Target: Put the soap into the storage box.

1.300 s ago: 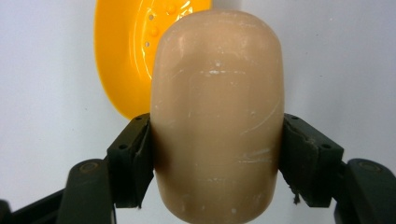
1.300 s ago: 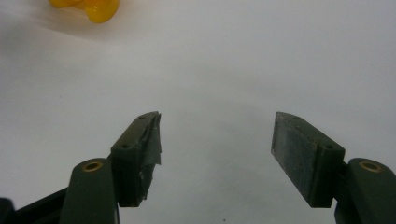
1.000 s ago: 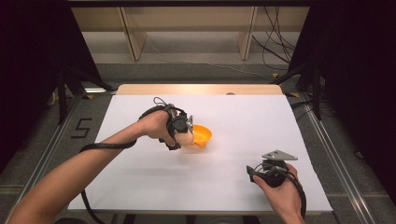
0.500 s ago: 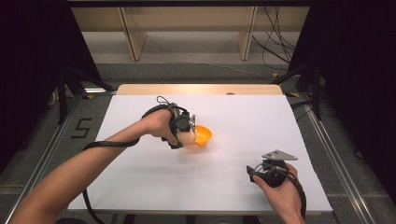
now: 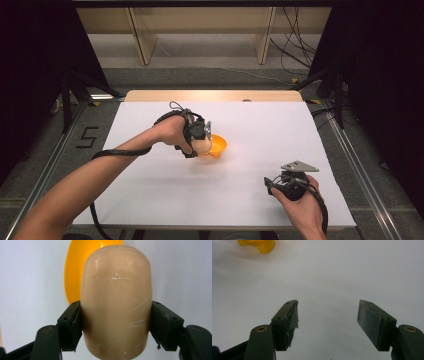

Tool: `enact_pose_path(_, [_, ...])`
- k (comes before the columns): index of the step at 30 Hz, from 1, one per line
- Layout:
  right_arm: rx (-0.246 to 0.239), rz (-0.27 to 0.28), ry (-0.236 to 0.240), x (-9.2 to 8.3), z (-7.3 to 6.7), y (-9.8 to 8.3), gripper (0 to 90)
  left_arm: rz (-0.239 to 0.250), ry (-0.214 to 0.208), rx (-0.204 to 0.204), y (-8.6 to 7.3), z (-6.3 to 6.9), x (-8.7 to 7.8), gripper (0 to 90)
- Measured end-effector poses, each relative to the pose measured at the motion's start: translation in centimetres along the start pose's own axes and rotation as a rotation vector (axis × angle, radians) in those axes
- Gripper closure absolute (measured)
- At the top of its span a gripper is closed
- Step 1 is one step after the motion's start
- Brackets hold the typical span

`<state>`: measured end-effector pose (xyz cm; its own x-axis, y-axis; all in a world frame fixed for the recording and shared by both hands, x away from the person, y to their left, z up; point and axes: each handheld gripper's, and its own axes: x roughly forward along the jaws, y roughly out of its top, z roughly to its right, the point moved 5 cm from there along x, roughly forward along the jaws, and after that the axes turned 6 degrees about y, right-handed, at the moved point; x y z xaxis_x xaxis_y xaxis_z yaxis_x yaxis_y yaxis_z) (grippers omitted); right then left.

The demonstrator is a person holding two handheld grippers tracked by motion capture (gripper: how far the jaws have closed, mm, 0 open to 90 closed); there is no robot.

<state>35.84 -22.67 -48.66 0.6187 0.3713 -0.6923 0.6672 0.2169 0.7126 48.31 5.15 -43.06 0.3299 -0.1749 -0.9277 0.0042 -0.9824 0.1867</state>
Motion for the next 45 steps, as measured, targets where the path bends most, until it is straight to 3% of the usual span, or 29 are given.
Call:
enact_pose_path(27, [-0.014,0.002,0.01,-0.2,0.0,0.1,33.8,-0.003,0.003,0.008,1.0,-0.7,0.3,32.4])
enact_pose_path(30, [0.019,-0.011,0.007,-0.2,-0.1,0.0,33.9,0.002,-0.002,0.002,1.1,-0.8,0.4,32.4])
enact_pose_path(36, [-0.002,-0.003,-0.006,-0.2,0.0,0.0,33.8,0.002,-0.001,0.006,1.4,-0.9,0.6,32.4])
enact_pose_path(38, [0.01,-0.009,-0.003,-0.3,0.0,0.0,33.9,0.008,0.002,0.016,1.6,-0.9,0.8,32.3])
enact_pose_path(40, [0.017,-0.011,0.006,-0.2,-0.1,0.0,33.8,0.041,0.017,0.113,1.7,-0.9,0.9,32.3])
enact_pose_path(41, [0.016,-0.011,0.005,-0.2,-0.1,0.0,33.8,0.036,-0.001,0.131,1.8,-0.6,1.0,32.3])
enact_pose_path(42, [0.016,-0.011,0.005,-0.2,-0.1,0.0,33.8,0.036,-0.001,0.131,1.8,-0.6,1.0,32.3])
enact_pose_path(43, [0.016,-0.011,0.005,-0.2,-0.1,0.0,33.8,0.043,0.015,0.157,1.9,-0.6,1.0,32.3])
enact_pose_path(44, [0.015,-0.012,0.005,-0.2,-0.1,0.0,33.8,0.055,0.054,0.117,2.2,-0.9,1.0,32.4])
enact_pose_path(45, [0.015,-0.012,0.005,-0.2,-0.1,0.0,33.8,0.055,0.054,0.117,2.2,-0.9,1.0,32.4])
